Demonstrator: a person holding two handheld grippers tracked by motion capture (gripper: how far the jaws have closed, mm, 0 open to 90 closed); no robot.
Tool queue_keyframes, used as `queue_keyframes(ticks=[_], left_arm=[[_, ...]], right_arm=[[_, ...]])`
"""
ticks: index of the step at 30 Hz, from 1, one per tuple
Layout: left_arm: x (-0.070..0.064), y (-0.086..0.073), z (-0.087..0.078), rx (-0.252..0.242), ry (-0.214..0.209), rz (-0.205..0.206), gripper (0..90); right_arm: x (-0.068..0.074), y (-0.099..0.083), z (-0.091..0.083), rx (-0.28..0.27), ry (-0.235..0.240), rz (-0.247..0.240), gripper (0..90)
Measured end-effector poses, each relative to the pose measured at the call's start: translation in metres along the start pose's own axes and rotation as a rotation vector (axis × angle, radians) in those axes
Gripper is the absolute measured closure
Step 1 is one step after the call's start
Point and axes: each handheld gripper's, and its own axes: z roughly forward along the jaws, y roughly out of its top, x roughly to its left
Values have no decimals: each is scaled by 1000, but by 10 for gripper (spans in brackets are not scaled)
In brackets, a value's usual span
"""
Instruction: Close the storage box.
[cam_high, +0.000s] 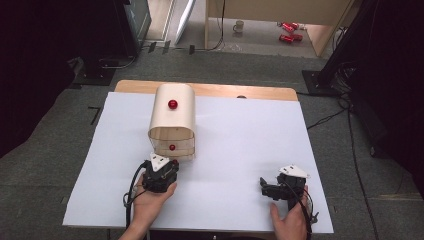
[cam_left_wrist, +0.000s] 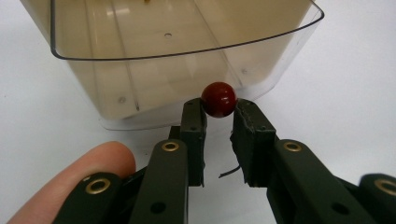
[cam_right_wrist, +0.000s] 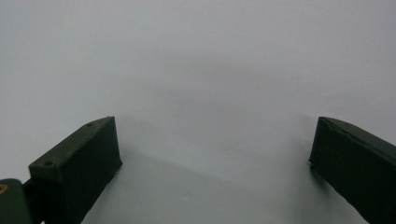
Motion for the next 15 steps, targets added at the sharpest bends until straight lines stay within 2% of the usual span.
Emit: queue_keyframes(ticks=[15], left_arm=[[1,4,5,1,7,-3,752]], right_arm=[[0,0,0,0,0,0,15]])
